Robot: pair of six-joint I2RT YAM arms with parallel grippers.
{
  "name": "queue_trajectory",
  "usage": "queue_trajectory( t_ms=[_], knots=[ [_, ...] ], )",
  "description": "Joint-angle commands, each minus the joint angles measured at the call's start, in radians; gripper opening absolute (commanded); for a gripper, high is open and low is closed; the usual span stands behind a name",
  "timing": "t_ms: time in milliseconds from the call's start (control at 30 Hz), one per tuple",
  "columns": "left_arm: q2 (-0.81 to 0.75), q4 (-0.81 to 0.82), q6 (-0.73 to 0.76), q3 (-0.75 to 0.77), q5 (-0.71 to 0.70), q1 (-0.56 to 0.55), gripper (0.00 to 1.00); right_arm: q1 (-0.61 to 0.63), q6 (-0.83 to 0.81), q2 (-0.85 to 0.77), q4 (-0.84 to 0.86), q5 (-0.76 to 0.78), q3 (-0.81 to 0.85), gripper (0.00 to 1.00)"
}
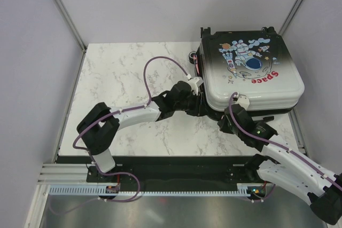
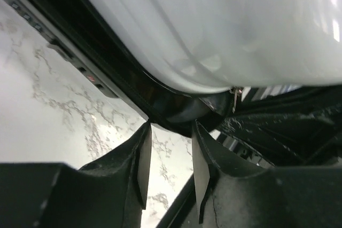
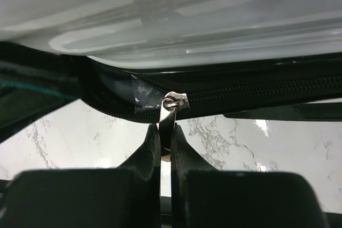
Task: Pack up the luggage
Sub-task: Zip the luggage at the center of the board.
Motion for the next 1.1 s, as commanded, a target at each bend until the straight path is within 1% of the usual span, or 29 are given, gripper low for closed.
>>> queue_trajectory(
  t_ms=[0, 133, 233, 333, 433, 467, 567, 733, 900, 967, 1000, 1067],
  knots=[
    [-0.082, -0.043, 0.018, 0.020, 0.074, -0.043, 0.42, -0.002, 0.036, -0.015, -0.112, 0.034, 0.042, 0.00],
    [-0.127, -0.082, 0.020, 0.016, 0.019, -0.033, 0.44, -0.004, 0.087, -0.095, -0.185, 0.032, 0.067, 0.00],
    [-0.147, -0.093, 0.009, 0.016, -0.009, -0.001, 0.45, -0.002, 0.109, -0.124, -0.234, 0.029, 0.091, 0.00],
    [-0.147, -0.147, -0.015, 0.022, -0.035, 0.058, 0.45, -0.004, 0.110, -0.114, -0.287, 0.044, 0.133, 0.00],
    [-0.125, -0.147, -0.048, 0.042, -0.032, 0.132, 0.46, -0.004, 0.106, -0.100, -0.349, 0.044, 0.170, 0.00],
    [-0.112, -0.147, -0.061, 0.055, -0.027, 0.163, 0.45, -0.002, 0.109, -0.103, -0.360, 0.052, 0.171, 0.00],
    [-0.056, -0.147, -0.065, 0.134, -0.003, 0.194, 0.46, -0.002, 0.133, -0.129, -0.393, 0.063, 0.184, 0.00],
    [0.086, -0.141, -0.109, 0.273, 0.028, 0.195, 0.45, -0.004, 0.165, -0.163, -0.458, 0.077, 0.208, 0.00],
    [0.184, -0.139, -0.155, 0.345, 0.010, 0.201, 0.45, -0.004, 0.188, -0.172, -0.469, 0.060, 0.184, 0.00],
    [0.236, -0.167, -0.151, 0.393, 0.000, 0.200, 0.44, -0.005, 0.194, -0.178, -0.470, 0.060, 0.177, 0.00],
    [0.253, -0.223, -0.144, 0.414, -0.012, 0.198, 0.42, -0.004, 0.202, -0.183, -0.472, 0.060, 0.174, 0.00],
    [0.283, -0.257, -0.128, 0.450, -0.038, 0.198, 0.40, -0.004, 0.210, -0.196, -0.472, 0.063, 0.173, 0.00]
  ],
)
